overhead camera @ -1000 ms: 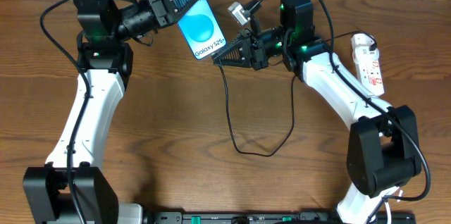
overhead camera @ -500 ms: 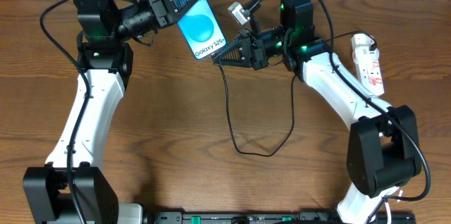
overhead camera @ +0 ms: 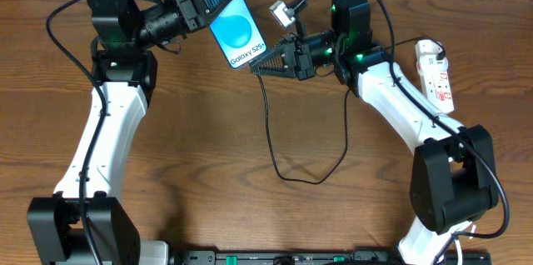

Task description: Plug charger to phone and switch on socket

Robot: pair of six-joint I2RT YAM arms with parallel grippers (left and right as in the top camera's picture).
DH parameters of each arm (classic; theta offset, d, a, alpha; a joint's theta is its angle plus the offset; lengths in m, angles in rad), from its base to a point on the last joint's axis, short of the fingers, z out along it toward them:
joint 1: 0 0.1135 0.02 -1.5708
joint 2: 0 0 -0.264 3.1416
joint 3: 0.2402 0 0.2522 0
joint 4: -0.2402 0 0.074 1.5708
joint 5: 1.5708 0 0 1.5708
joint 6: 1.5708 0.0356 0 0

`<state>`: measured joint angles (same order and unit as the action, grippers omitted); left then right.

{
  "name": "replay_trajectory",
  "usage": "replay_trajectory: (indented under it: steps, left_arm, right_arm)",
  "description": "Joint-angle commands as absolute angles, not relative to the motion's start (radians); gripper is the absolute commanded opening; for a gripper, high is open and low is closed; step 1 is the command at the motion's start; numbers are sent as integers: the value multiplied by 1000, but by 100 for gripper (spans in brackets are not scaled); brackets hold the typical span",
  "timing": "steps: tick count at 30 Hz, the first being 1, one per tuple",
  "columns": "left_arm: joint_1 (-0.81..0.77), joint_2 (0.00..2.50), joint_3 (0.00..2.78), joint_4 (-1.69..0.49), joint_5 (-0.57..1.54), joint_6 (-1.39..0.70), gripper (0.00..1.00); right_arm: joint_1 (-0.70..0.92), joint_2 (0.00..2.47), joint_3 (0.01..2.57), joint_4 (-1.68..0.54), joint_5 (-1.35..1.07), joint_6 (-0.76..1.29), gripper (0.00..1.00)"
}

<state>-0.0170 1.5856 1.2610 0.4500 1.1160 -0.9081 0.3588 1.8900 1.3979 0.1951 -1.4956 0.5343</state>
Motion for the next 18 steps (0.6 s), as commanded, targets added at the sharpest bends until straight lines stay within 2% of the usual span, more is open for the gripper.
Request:
replay_trajectory:
  steps: [1, 18]
  left_arm:
    - [-39, 1567, 1274, 451, 1189, -932, 7]
    - [-39, 1567, 1274, 451, 1212, -925, 7]
  right_arm:
    - [357, 1870, 1412, 199, -1378, 545, 1]
    - [357, 1870, 1412, 230, -1339, 599, 1]
